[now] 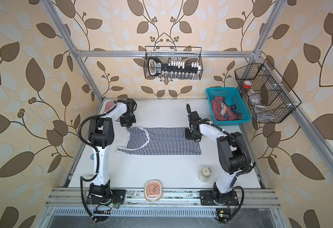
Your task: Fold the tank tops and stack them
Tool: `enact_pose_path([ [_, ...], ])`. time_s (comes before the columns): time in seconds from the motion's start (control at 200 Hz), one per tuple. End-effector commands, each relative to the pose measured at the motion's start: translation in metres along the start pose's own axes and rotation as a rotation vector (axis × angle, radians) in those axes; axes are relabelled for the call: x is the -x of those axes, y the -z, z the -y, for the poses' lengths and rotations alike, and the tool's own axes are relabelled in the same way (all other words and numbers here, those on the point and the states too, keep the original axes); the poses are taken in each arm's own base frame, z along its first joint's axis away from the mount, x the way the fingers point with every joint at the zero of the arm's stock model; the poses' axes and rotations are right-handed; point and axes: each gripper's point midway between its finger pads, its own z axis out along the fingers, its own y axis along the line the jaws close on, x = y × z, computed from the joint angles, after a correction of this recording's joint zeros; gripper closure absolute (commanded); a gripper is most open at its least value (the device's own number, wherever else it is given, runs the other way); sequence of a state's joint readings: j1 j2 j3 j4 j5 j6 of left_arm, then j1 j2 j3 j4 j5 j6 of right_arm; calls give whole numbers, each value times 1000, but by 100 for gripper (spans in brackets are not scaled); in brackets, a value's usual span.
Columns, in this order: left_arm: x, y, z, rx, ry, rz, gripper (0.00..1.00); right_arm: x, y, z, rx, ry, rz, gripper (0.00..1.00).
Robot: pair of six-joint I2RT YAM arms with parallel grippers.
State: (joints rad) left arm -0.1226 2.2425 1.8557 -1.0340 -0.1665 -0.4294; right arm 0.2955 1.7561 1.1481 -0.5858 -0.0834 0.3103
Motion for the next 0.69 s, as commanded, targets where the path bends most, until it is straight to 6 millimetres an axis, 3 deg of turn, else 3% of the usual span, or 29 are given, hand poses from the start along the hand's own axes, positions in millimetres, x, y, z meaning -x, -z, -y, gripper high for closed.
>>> enact_pose_path([
  [0.0, 16, 43, -13, -33, 95, 153, 96, -2, -6, -5, 12, 9, -19, 76],
  [0.215, 18, 47, -17, -67, 160, 246, 96, -2, -7, -6, 13, 14, -23, 76],
  [0.515, 7, 27, -25, -80, 226, 314, 94, -5, -9, -5, 11, 19, -31, 76],
  [0.645, 4, 24, -31, -79, 267, 352, 89, -6, -11, -5, 12, 17, -36, 77],
  [0.69, 5, 25, -32, -85, 278, 368, 83, -7, -11, -5, 11, 17, -37, 77],
])
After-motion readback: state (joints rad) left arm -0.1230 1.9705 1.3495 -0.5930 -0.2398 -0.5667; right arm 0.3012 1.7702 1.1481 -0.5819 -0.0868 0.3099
